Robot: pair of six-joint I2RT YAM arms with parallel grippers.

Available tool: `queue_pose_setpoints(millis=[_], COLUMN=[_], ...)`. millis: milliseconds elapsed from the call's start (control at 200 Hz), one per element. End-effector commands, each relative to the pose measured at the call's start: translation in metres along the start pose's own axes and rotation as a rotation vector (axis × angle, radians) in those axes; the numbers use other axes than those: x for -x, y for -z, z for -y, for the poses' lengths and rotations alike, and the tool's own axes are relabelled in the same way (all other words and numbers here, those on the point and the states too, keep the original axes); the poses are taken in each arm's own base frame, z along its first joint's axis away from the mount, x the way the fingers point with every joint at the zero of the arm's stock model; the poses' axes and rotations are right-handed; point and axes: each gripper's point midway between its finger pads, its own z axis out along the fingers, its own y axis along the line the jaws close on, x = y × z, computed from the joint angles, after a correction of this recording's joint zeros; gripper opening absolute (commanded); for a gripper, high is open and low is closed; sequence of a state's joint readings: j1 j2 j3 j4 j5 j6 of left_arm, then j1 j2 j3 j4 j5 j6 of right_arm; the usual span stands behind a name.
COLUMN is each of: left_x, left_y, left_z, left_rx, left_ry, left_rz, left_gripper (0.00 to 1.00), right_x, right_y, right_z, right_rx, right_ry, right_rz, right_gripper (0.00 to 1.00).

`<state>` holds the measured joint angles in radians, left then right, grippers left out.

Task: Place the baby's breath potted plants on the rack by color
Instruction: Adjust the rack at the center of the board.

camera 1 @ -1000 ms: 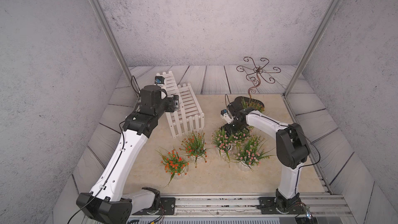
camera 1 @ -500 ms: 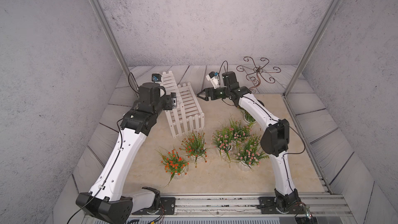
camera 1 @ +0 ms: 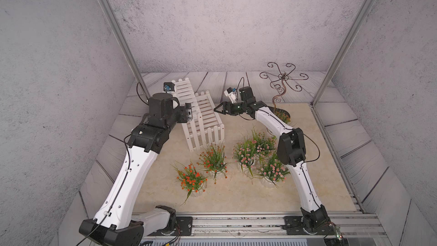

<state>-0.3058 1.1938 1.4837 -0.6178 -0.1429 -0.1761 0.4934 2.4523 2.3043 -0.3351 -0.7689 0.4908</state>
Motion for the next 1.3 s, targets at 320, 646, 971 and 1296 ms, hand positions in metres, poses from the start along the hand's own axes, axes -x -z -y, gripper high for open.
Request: queue_pose_setpoints(millis=[320,646,971,1296], left_x=[0.004,0.008,0.011,0.012], left_y=[-0.004,-0.01,-0.011,-0.013], left_z=[0.005,0.009,0.013,0.015], left_rx=[-0.02,-0.035,-0.05,-0.061], left_ry=[0.015,0.03,0.028,0.043], left_rz=[0.015,0.021,0.026,0.03], left_gripper=[0.85,0.84,0.83,0.83], right_x=[-0.026,-0.019,-0.018,-0.016], right_y=[-0.03,-0.048,-0.056,-0.047], right_z=[0.039,0.04,0.038,0.029], right_rx=[0.027,0.156,0.24,0.285], right_ry=[-0.107,-0.155,-0.205,-0.212], right_rz=[-0.011,0.043,0.054,0.111], right_gripper=[0.88,0.77,0.43,0.19])
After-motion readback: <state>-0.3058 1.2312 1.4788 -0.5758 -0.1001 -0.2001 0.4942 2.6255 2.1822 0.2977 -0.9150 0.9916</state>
